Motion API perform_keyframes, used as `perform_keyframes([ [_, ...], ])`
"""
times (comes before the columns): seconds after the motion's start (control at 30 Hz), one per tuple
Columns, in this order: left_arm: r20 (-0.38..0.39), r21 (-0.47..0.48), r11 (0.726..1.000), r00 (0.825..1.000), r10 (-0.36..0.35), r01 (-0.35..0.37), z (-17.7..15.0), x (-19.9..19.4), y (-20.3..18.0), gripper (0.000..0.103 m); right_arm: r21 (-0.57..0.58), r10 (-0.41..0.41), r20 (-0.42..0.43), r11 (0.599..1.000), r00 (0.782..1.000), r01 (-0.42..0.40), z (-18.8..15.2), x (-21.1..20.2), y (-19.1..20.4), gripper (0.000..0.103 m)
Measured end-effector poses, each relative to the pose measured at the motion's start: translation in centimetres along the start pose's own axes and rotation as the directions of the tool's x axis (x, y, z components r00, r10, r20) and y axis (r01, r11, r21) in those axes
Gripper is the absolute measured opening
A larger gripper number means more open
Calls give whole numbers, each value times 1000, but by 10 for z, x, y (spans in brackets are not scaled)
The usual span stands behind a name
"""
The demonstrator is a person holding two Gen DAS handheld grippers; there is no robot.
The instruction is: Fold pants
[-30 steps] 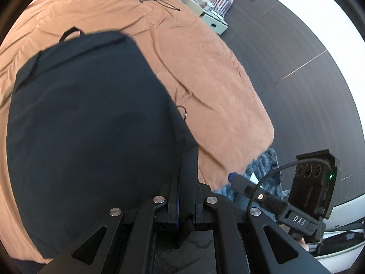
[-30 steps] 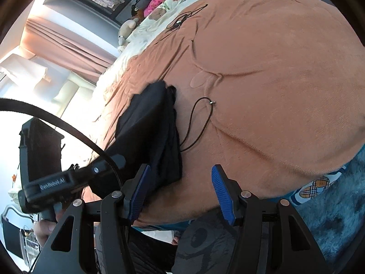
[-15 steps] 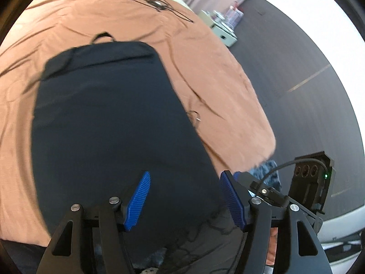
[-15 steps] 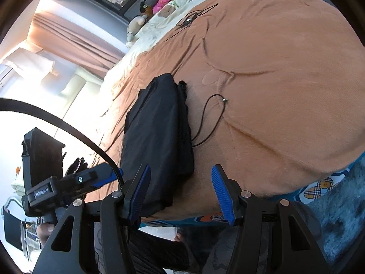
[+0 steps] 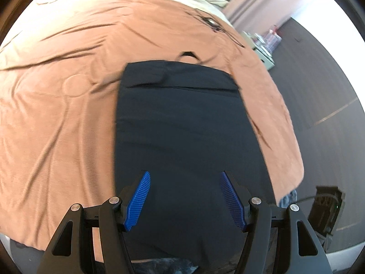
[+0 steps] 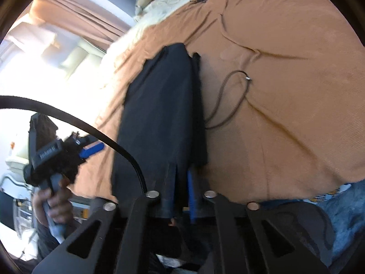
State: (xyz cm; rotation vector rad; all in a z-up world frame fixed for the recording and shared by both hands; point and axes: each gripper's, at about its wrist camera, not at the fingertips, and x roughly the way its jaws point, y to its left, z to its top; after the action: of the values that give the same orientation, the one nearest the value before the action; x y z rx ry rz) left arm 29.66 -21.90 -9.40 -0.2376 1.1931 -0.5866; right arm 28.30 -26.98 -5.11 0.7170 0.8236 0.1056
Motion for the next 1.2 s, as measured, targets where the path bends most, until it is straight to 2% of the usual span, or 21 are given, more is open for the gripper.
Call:
perform_keyframes([
  [0.17, 0, -55, 998, 1000, 21, -21, 3, 5, 29, 66, -19, -54, -57, 998, 997, 53, -2, 10, 2, 4],
  [0.3, -4, -83, 996, 1000, 26, -26, 10, 11, 42, 66, -5, -4, -50, 1000, 999, 4, 7, 2, 3, 8],
  [0.33, -2, -90, 996, 1000, 26, -26, 11, 11, 46, 66, -10, 1, -36, 1000, 999, -1, 10, -2, 3, 16],
  [0.37, -1, -96, 995, 1000, 25, -25, 10, 10, 47, 66, -20, 1, -20, 1000, 1000, -2, 14, -6, 4, 30],
  [0.43, 1, -105, 994, 1000, 24, -24, 12, 12, 50, 66, -38, -5, 10, 999, 1000, 5, 25, -10, 4, 48],
  [0.67, 1, -119, 993, 1000, 14, -14, 19, 18, 56, 63, -60, 7, 19, 998, 1000, -6, 57, -2, 2, 50],
  [1.07, -20, -161, 987, 1000, -3, 0, 36, 41, 67, 56, -103, 88, -99, 990, 991, -98, 111, 56, 3, 50],
  [1.2, -26, -168, 986, 1000, -7, 3, 40, 48, 68, 56, -99, 99, -137, 989, 986, -113, 127, 77, -2, 57],
])
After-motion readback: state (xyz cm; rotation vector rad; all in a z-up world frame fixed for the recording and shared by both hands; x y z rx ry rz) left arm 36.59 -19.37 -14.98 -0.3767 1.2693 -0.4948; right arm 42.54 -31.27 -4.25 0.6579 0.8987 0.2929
